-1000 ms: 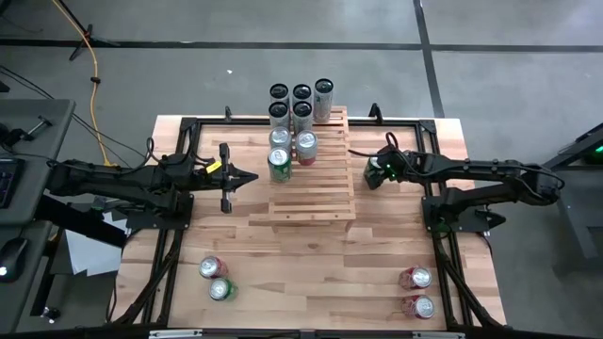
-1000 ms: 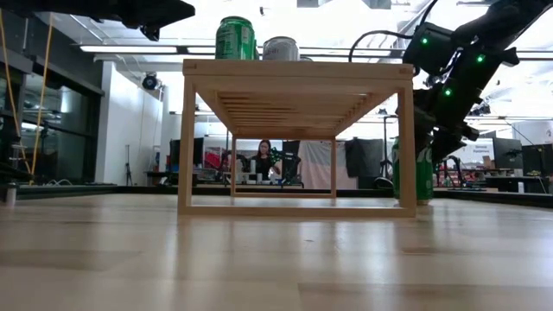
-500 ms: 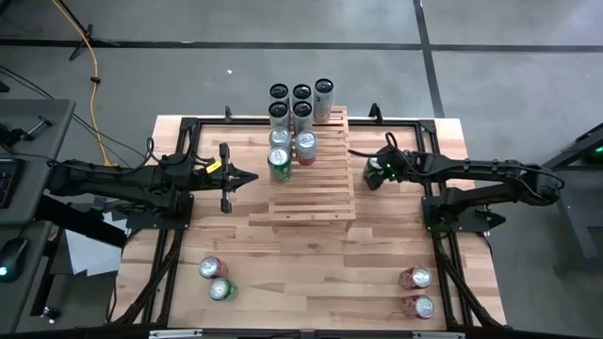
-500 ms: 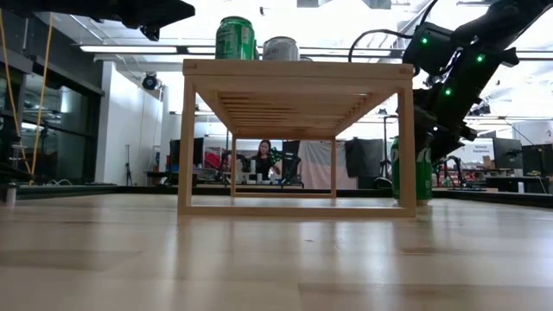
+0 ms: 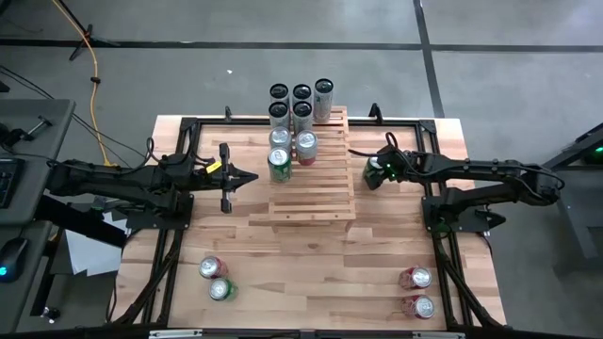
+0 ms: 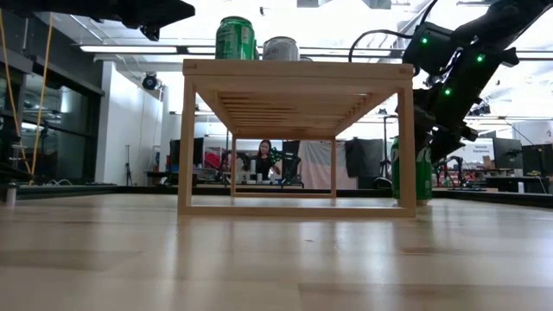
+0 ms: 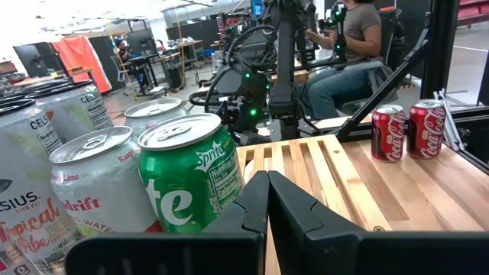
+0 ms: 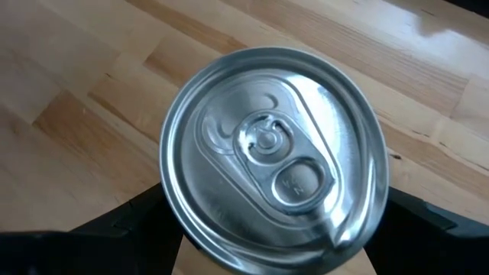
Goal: Place canned beverage on shelf
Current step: Put the top green soda can aligned with the other green soda can on the shelf
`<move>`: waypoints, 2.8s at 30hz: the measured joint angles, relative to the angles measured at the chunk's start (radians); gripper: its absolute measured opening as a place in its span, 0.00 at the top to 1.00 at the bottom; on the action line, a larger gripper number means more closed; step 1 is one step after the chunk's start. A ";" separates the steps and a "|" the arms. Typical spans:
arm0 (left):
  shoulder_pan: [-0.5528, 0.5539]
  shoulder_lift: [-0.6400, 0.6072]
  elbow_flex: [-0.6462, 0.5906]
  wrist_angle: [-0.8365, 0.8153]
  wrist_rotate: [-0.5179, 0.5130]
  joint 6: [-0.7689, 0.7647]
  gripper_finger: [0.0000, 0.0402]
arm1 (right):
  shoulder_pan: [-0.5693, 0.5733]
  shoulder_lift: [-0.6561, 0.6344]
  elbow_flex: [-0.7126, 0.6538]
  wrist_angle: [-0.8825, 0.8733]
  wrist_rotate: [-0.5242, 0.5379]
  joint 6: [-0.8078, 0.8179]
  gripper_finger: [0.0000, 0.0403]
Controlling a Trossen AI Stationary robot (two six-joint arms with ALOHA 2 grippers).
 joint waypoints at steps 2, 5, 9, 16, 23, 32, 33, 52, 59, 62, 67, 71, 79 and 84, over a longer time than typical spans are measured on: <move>0.000 0.000 0.000 0.000 0.000 0.000 1.00 | 0.000 0.000 0.000 0.000 0.001 -0.005 0.21; 0.000 0.000 0.000 0.000 0.000 0.000 1.00 | 0.000 0.000 0.000 0.000 0.001 -0.005 0.21; 0.000 0.000 0.000 0.000 0.000 0.000 1.00 | 0.000 0.000 0.000 0.000 0.001 -0.005 0.21; 0.000 0.000 0.000 0.001 0.000 0.000 1.00 | 0.000 0.001 0.001 -0.002 0.021 0.029 0.21; 0.000 0.000 0.000 0.002 0.000 0.010 1.00 | 0.000 0.002 0.001 -0.002 0.024 0.007 0.14; 0.000 0.000 0.000 0.002 0.000 0.009 1.00 | 0.000 0.002 0.001 -0.001 0.036 0.013 0.02; 0.000 0.000 0.000 0.002 0.000 0.009 1.00 | 0.000 0.002 0.001 -0.002 0.021 0.013 0.02; 0.000 0.000 0.000 0.004 0.000 0.008 1.00 | 0.000 0.000 0.164 -0.185 -0.147 -0.120 0.03; 0.000 0.000 0.000 0.004 0.000 0.008 1.00 | 0.000 0.000 0.197 -0.265 -0.278 -0.186 0.03; 0.000 0.000 0.000 0.004 0.000 0.008 1.00 | 0.000 0.000 0.198 -0.278 -0.385 -0.262 0.03; 0.000 0.000 0.000 0.004 0.000 0.008 1.00 | 0.000 0.000 0.198 -0.307 -0.486 -0.368 0.03; 0.000 0.000 0.000 0.004 0.000 0.008 1.00 | 0.000 0.000 0.198 -0.327 -0.492 -0.458 0.03; 0.000 0.000 0.000 0.005 0.000 0.008 1.00 | 0.000 0.000 0.198 -0.356 -0.376 -0.566 0.03; 0.000 0.000 0.000 0.005 0.000 0.008 1.00 | 0.000 0.000 0.198 -0.381 -0.310 -0.668 0.03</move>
